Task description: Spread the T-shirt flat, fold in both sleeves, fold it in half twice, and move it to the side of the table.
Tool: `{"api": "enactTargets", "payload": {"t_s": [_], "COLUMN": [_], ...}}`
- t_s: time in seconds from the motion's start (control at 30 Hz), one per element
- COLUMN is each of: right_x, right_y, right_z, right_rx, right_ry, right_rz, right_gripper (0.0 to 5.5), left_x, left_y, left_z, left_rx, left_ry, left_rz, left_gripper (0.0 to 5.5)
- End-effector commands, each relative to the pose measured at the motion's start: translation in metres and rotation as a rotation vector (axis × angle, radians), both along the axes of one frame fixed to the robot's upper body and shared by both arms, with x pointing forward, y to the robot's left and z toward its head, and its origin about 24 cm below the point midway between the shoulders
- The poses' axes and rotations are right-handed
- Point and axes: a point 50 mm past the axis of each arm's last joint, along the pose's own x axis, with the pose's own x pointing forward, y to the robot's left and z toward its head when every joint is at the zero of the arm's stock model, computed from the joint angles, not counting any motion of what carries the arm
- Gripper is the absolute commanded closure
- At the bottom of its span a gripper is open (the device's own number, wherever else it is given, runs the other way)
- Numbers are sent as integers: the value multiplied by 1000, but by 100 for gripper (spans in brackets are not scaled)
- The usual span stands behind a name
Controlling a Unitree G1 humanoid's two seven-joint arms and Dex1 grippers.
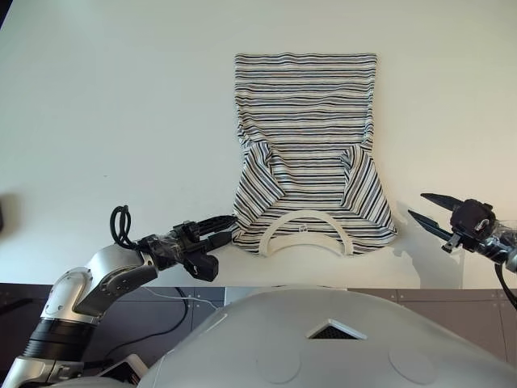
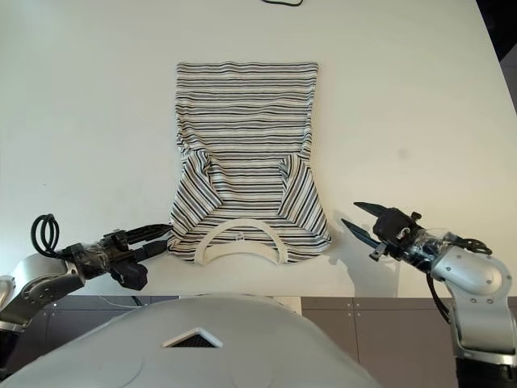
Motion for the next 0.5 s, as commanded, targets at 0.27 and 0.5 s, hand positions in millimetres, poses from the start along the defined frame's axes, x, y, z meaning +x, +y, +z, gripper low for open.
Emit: {"api": "enactTargets", "payload": {"t_s": [0.27, 0.5], "right_x": [3, 2], "right_y": [1, -1], "right_z": [-2, -4], "right_rx": [-26, -70], "right_ry": [-3, -5], "right_rz": [24, 82], "right_gripper": [360, 360], "left_x": [-7, -4], "left_y": [-4, 2], "left_z": [-12, -15], "left_rx": [36, 48], "left_ry": [70, 111], "left_rz": [-74, -90], "left_gripper": [378, 478]}}
